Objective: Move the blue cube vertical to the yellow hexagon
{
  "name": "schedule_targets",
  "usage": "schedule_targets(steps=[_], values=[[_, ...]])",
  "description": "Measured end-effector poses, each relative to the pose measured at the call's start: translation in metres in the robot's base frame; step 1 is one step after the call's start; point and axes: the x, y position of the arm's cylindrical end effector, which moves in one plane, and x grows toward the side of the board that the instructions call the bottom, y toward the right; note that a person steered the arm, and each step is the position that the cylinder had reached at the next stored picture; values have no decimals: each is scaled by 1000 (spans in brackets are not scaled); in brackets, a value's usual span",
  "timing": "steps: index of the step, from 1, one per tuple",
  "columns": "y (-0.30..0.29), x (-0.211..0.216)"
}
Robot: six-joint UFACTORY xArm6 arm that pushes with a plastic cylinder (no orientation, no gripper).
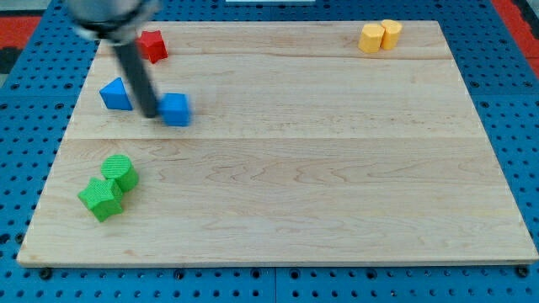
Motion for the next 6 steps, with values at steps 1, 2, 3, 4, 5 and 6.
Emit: schedule_targets(steps=[1,2,3,4,5,6], values=[[125,-11],[165,-37],[199,-65],[276,-39],[254,-53],[201,-49]])
